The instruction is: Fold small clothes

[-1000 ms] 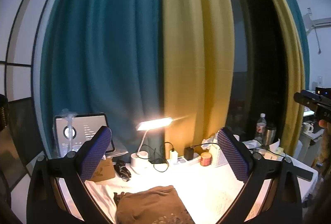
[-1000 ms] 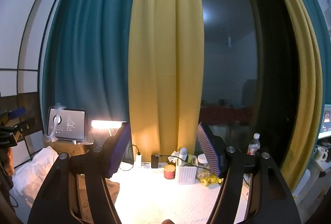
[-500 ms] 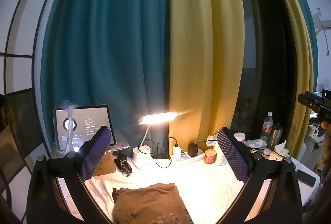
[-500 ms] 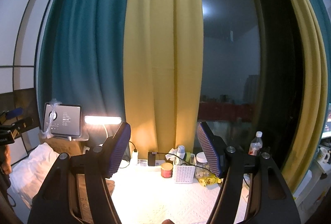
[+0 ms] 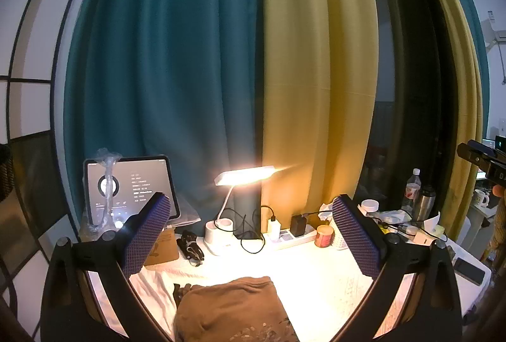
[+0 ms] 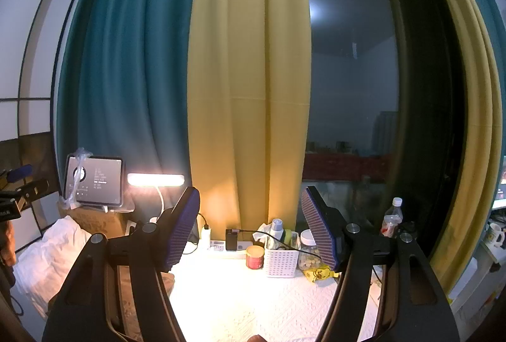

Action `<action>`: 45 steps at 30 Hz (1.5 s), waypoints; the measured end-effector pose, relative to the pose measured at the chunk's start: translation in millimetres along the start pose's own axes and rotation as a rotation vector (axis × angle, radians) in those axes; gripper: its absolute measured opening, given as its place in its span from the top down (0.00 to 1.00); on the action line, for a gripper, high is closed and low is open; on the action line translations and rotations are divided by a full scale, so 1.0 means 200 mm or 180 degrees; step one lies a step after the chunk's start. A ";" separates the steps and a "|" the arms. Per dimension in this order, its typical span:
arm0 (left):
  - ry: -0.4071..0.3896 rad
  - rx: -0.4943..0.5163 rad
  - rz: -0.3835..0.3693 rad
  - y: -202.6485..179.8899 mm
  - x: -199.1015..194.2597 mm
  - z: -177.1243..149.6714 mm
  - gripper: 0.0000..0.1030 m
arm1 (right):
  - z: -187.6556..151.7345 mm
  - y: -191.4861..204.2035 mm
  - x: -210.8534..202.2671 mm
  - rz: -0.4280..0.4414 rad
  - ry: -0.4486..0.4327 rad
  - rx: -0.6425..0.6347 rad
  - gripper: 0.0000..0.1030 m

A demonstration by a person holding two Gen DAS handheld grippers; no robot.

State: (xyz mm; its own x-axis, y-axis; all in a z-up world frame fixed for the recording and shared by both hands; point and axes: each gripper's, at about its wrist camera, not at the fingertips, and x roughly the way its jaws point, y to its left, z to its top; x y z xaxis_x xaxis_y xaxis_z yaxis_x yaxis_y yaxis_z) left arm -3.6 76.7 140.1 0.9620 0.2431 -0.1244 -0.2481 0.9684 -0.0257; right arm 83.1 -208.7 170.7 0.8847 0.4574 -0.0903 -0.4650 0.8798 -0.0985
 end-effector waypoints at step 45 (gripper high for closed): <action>0.0059 0.0100 -0.0058 -0.03 0.02 -0.02 0.02 | -0.04 -0.09 -0.02 0.0036 0.0098 0.0029 0.32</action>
State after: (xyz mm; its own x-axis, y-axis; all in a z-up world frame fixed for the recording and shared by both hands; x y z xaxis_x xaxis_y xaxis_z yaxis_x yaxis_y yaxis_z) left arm 2.1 70.9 135.6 0.9640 0.2246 -0.1425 -0.2265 0.9740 0.0030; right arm 88.5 -227.3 165.0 0.8779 0.4632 -0.1218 -0.4744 0.8759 -0.0883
